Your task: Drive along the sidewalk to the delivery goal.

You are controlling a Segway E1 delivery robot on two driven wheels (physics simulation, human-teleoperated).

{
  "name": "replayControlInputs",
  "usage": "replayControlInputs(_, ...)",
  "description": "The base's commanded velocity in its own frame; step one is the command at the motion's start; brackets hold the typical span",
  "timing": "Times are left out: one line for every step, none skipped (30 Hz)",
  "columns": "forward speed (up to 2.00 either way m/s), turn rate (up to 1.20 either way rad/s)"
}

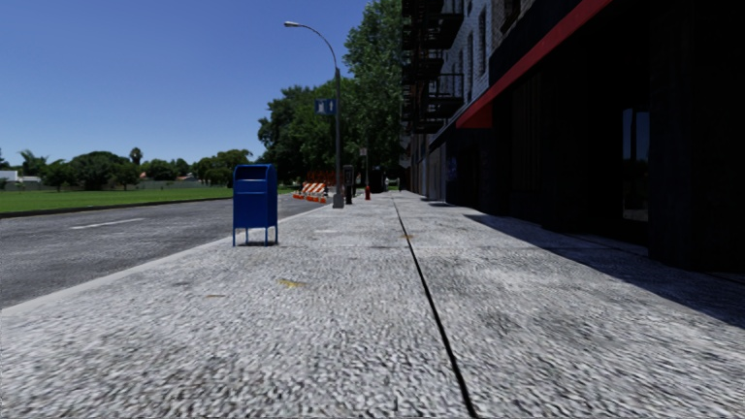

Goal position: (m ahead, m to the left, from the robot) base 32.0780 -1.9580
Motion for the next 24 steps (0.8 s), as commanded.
replayControlInputs(2.0, -0.4)
replayControlInputs(2.0, -0.4)
replayControlInputs(2.0, -0.4)
replayControlInputs(2.0, -0.4)
replayControlInputs(2.0, -0.4)
replayControlInputs(2.0, -0.4)
replayControlInputs(2.0, -0.4)
replayControlInputs(2.0, -0.4)
replayControlInputs(2.0, -0.4)
replayControlInputs(2.0, -0.4)
replayControlInputs(2.0, -0.3)
replayControlInputs(2.0, 0.0)
replayControlInputs(2.0, 0.0)
replayControlInputs(2.0, 0.0)
replayControlInputs(2.0, 0.0)
replayControlInputs(2.0, 0.0)
replayControlInputs(2.0, 0.0)
replayControlInputs(2.0, 0.0)
replayControlInputs(2.0, 0.0)
replayControlInputs(2.0, 0.0)
replayControlInputs(2.0, 0.0)
replayControlInputs(2.0, 0.0)
replayControlInputs(2.0, 0.0)
replayControlInputs(2.0, 0.0)
